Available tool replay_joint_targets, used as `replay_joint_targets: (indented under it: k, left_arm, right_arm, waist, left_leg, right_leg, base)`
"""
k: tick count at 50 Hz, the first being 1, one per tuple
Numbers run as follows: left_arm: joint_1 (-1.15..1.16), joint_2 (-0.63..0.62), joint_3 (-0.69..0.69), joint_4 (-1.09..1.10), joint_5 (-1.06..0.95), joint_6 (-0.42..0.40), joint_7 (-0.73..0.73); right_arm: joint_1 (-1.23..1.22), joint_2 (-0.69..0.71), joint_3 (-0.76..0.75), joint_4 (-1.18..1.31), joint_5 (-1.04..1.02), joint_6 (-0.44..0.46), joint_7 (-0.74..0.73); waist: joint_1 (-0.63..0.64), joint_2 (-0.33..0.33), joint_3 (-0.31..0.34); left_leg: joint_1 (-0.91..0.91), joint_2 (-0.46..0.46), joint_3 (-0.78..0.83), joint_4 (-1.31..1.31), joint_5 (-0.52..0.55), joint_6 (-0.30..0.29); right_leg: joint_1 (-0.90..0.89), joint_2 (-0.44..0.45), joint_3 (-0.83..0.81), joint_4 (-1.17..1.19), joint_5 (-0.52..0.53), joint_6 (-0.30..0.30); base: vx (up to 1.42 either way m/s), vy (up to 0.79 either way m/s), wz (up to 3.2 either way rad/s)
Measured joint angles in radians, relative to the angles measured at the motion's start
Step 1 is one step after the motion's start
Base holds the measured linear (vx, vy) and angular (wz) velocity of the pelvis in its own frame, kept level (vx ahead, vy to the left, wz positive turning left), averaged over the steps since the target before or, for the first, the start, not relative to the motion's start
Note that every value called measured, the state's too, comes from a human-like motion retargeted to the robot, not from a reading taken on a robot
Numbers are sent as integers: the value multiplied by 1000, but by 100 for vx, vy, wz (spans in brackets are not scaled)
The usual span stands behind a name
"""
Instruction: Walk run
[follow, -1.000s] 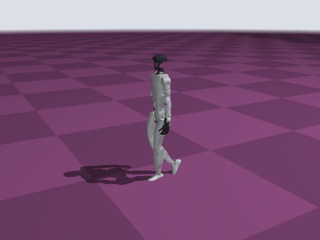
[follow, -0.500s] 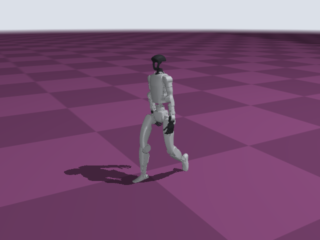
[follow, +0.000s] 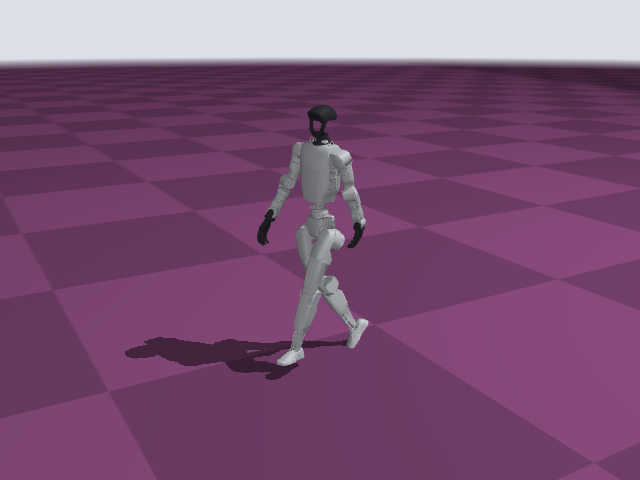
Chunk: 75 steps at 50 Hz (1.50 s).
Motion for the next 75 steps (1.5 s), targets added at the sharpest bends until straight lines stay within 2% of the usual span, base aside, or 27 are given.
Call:
replay_joint_targets:
  k: [2,3,5,7,10,13,18,20,23,25,28,31,33,35,38,42,45,50,52,55,58,62,63,64,68,71,75]
  left_arm:
    - [-48,15,-10,-26,-8,-11,-2]
    - [-88,24,-21,-43,-9,-3,1]
    - [-179,43,-54,-90,-7,23,20]
    - [-264,49,-103,-164,-14,14,54]
    - [-381,58,-193,-276,-38,-57,87]
    - [-488,83,-305,-366,-99,-133,81]
    - [-636,133,-394,-461,-151,-203,33]
    - [-682,157,-396,-478,-143,-213,17]
    - [-712,173,-383,-476,-118,-219,29]
    - [-701,166,-360,-458,-102,-217,58]
    - [-637,133,-302,-403,-94,-199,97]
    - [-516,83,-233,-311,-78,-179,93]
    - [-429,60,-212,-221,-78,-161,98]
    - [-368,67,-192,-117,-83,-113,84]
    - [-267,74,-186,-18,-14,-11,17]
    - [-100,26,-173,0,128,13,32]
    - [-1,-5,-174,0,192,20,54]
    - [77,-42,-125,0,272,55,0]
    - [87,-44,-102,0,262,59,-35]
    - [82,-33,-99,0,201,67,-60]
    - [40,-7,-92,0,145,62,-9]
    - [-62,38,-90,-1,25,-12,71]
    - [-111,55,-104,-4,-13,-21,83]
    - [-165,78,-119,-12,-51,-21,98]
    - [-397,154,-160,-75,-158,-27,160]
    - [-522,181,-161,-172,-198,-88,160]
    - [-640,248,-194,-284,-304,-143,73]
  right_arm:
    - [67,22,20,74,-59,47,-28]
    - [87,26,37,121,-80,69,-42]
    - [126,34,45,212,-139,97,-36]
    - [191,57,37,247,-219,116,18]
    - [299,92,30,256,-287,107,84]
    - [395,117,30,265,-287,69,87]
    - [513,125,3,285,-295,115,102]
    - [537,125,-7,285,-290,143,134]
    - [542,123,-36,285,-272,160,180]
    - [534,120,-59,285,-251,160,196]
    - [492,114,-111,285,-221,150,181]
    - [444,103,-141,277,-170,117,144]
    - [401,93,-134,254,-126,105,146]
    - [323,81,-118,218,-99,120,156]
    - [201,73,-114,132,-94,130,134]
    - [90,63,-43,-35,-82,79,99]
    - [32,39,18,-155,-80,48,73]
    - [-33,-22,22,-232,-118,19,-5]
    - [-38,-28,21,-215,-125,22,-25]
    - [-13,-18,9,-159,-125,37,-20]
    - [56,7,-10,-68,-111,47,11]
    - [164,56,-9,101,-92,86,53]
    - [183,62,-8,143,-85,98,66]
    - [202,72,-10,179,-88,99,83]
    - [293,111,-6,260,-180,43,133]
    - [372,131,26,268,-292,26,78]
    - [449,122,43,285,-409,37,17]
  waist:
    - [-33,-1,-7]
    - [-55,-23,13]
    - [-33,-30,27]
    - [-36,80,-2]
    - [-96,117,0]
    - [-214,156,-6]
    - [-355,142,-15]
    - [-392,131,-6]
    - [-390,134,0]
    - [-393,141,-7]
    - [-408,143,-47]
    - [-443,168,-62]
    - [-432,176,-42]
    - [-415,161,-20]
    - [-382,83,-34]
    - [-284,39,3]
    - [-221,37,34]
    - [-140,72,73]
    - [-120,63,71]
    - [-117,55,52]
    - [-77,70,1]
    - [-132,59,-40]
    - [-149,33,-18]
    - [-145,51,-10]
    - [-158,146,-1]
    - [-280,181,11]
    - [-378,189,8]
  left_leg:
    - [3,-12,-144,111,-80,0]
    - [23,-68,-195,160,-133,0]
    - [107,-41,-104,183,-180,0]
    - [186,49,-137,99,-165,0]
    - [288,4,-234,23,-164,0]
    - [375,3,-329,-33,-167,-15]
    - [521,-62,-479,-82,-217,-25]
    - [589,-70,-523,-89,-244,-42]
    - [661,-51,-531,-72,-259,-93]
    - [694,-36,-533,-45,-215,-149]
    - [701,-31,-549,24,17,-281]
    - [644,-14,-555,246,383,-434]
    - [538,29,-460,549,504,-474]
    - [434,40,-407,773,517,-471]
    - [308,9,-240,811,318,-338]
    - [88,46,-125,830,52,-274]
    - [-14,65,-120,603,-16,-244]
    - [-59,70,-150,60,-5,-118]
    - [-63,15,-315,-91,-21,-159]
    - [-36,40,-252,-95,-34,-193]
    - [1,98,-139,-33,43,-247]
    - [41,66,-294,70,-4,-216]
    - [85,41,-240,87,-32,-202]
    - [127,71,-202,73,-43,-201]
    - [254,155,-195,1,-74,-230]
    - [314,148,-241,-32,-88,-240]
    - [415,101,-243,-64,-145,-239]
  right_leg:
    - [-78,33,53,245,154,45]
    - [-140,16,59,448,154,62]
    - [-221,-5,67,661,154,66]
    - [-282,82,-7,594,121,-13]
    - [-413,50,-32,621,-52,-54]
    - [-526,-29,-68,493,-205,-47]
    - [-630,-180,-82,83,-236,-10]
    - [-674,-178,18,-54,-279,-18]
    - [-717,-169,124,-200,-321,49]
    - [-715,-176,4,-196,-317,16]
    - [-698,-205,-173,-106,-260,-43]
    - [-652,-126,80,-38,-275,-71]
    - [-576,-109,31,-25,-322,-107]
    - [-501,-96,-27,-54,-338,-132]
    - [-429,-110,62,-94,-368,-134]
    - [-333,-72,142,-145,-377,-149]
    - [-260,-8,190,-164,-410,-180]
    - [-133,87,219,-164,-478,-236]
    - [-85,86,210,-154,-478,-235]
    - [-31,96,209,-113,-406,-217]
    - [-11,101,155,-35,-162,-192]
    - [-147,69,64,365,154,-148]
    - [-196,-26,-20,559,154,-153]
    - [-230,-41,-68,622,154,-168]
    - [-400,96,-70,604,49,-184]
    - [-553,94,-96,543,-78,-123]
    - [-677,-31,-169,278,-170,-138]
  base:
    - [126,-3,96]
    - [128,-6,119]
    - [109,-1,62]
    - [104,8,89]
    - [113,-5,195]
    - [93,-13,252]
    - [104,-31,168]
    - [109,-52,97]
    - [96,-51,22]
    - [109,-62,7]
    - [107,-61,27]
    - [120,-71,49]
    - [108,-66,-33]
    - [100,-64,-98]
    - [81,-44,-110]
    - [81,-35,-167]
    - [108,-35,-133]
    - [100,-18,-76]
    - [119,-13,-64]
    - [116,-7,-40]
    - [144,-3,-75]
    - [140,-7,-2]
    - [95,-9,-2]
    - [73,-9,-41]
    - [91,-19,0]
    - [82,-16,134]
    - [97,-22,28]
